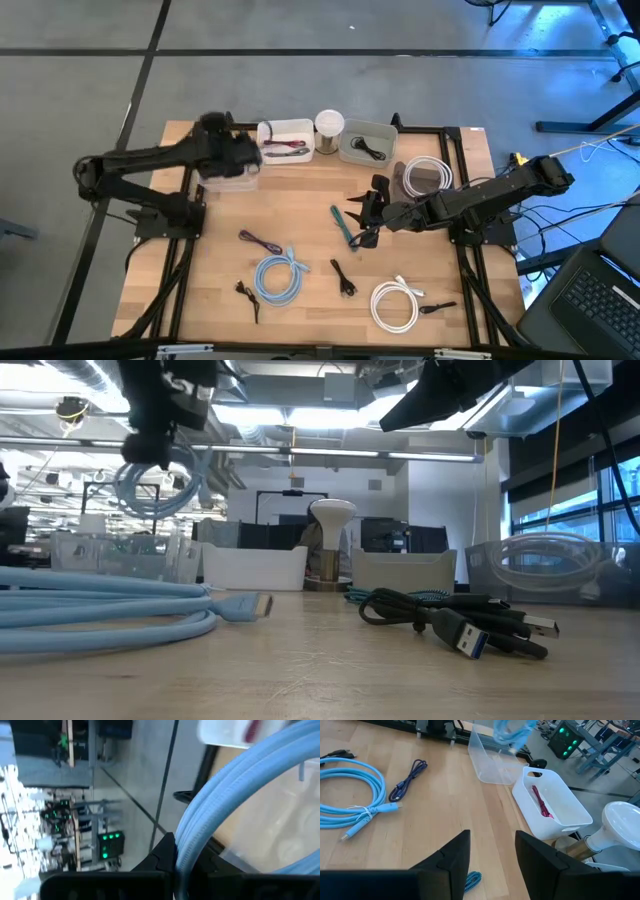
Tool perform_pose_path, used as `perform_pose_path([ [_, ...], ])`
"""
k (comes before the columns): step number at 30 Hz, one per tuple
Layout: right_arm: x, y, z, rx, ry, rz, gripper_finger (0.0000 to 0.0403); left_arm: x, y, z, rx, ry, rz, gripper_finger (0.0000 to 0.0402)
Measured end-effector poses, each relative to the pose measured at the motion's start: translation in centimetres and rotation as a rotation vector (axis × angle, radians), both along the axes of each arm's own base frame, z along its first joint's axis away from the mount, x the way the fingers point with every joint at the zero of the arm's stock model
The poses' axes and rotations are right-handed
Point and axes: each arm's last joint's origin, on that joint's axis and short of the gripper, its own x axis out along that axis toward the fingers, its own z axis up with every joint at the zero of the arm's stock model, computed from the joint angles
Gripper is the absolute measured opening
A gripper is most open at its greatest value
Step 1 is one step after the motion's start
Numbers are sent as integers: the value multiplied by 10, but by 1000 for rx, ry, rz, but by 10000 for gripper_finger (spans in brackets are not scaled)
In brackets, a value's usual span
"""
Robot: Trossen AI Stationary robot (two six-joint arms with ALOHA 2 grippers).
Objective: Pick & Place USB Port
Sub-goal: Put the blue HDMI cable into the transparent bin
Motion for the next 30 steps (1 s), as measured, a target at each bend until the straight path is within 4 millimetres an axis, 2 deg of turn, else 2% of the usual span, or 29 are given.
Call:
perform_pose_path([
  [6, 0, 0, 0, 0, 0, -1, 159, -8, 47, 4, -47, -90, 78, 10],
  [10, 0, 0, 0, 0, 0, -1, 159, -22, 64, -1, -112, -94, 126, 10],
  [12, 0, 0, 0, 0, 0, -1, 159, -28, 66, -11, -151, -59, 152, 10],
  [16, 0, 0, 0, 0, 0, -1, 159, -38, 63, -44, -245, 26, 154, 10],
  [21, 0, 0, 0, 0, 0, 0, 159, -44, 61, -78, -275, 42, 134, 10],
  [30, 0, 0, 0, 0, 0, -1, 159, -43, 69, -78, -234, 17, 116, 10],
])
